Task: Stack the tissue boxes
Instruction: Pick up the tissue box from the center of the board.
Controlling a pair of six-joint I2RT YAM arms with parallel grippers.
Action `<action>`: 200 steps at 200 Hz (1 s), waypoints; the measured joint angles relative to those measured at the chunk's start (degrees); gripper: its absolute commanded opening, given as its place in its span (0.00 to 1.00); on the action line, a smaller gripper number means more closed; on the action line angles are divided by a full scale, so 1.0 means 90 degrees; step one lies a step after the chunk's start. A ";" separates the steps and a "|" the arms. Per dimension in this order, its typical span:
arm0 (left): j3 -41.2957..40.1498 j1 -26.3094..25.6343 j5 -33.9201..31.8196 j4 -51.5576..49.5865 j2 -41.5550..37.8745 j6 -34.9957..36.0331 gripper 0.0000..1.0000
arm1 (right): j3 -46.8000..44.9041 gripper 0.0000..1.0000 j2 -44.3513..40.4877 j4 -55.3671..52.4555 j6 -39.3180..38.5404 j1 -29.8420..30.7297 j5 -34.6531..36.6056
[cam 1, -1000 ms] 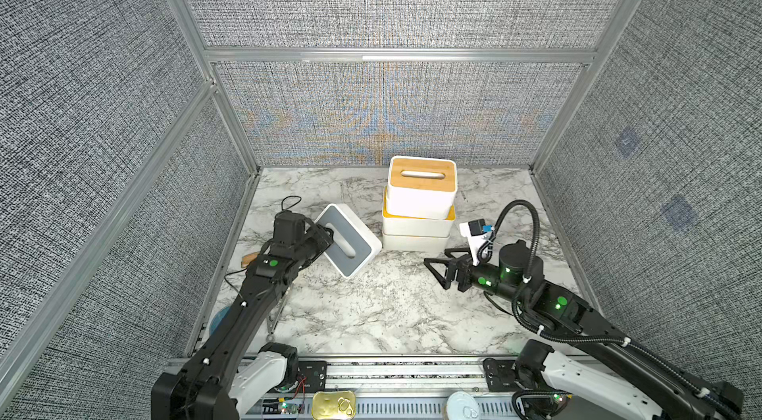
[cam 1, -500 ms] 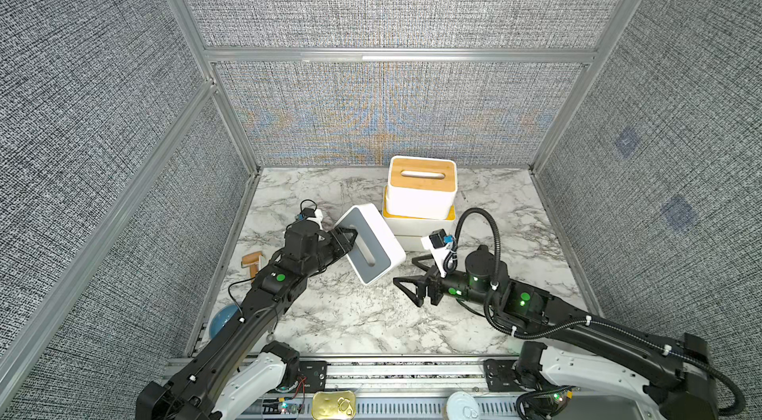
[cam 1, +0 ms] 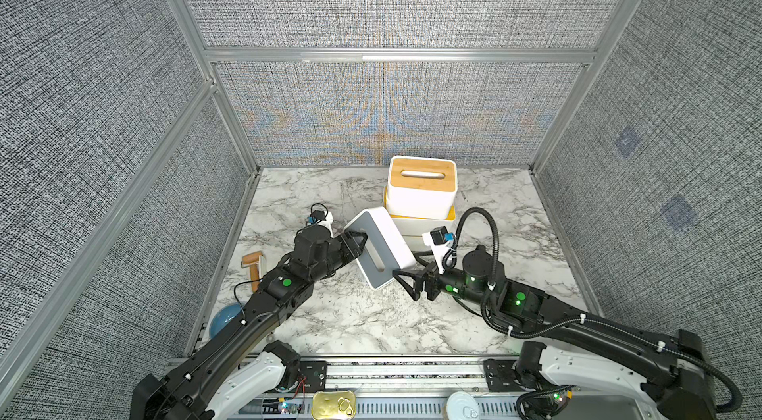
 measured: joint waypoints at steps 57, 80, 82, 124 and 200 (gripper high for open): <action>-0.0027 -0.0163 -0.0090 0.0073 -0.0100 -0.0107 0.25 | -0.0070 0.86 0.0143 0.0168 0.0245 0.0000 0.0039; -0.0039 -0.0199 -0.0136 0.0090 -0.0104 -0.0109 0.25 | -0.0087 0.79 0.0194 0.0243 0.0294 0.0000 0.0000; -0.0044 -0.0202 -0.0136 0.0092 -0.0107 -0.0112 0.25 | -0.0087 0.78 0.0194 0.0253 0.0291 0.0000 -0.0005; -0.0109 -0.0226 -0.0211 0.0104 -0.0143 -0.0117 0.26 | -0.0245 0.68 0.0085 0.0471 0.0369 0.0000 -0.0029; -0.0175 -0.0231 -0.0250 0.0267 -0.0153 -0.0104 0.27 | -0.0333 0.45 -0.0002 0.0588 0.0430 -0.0002 -0.0005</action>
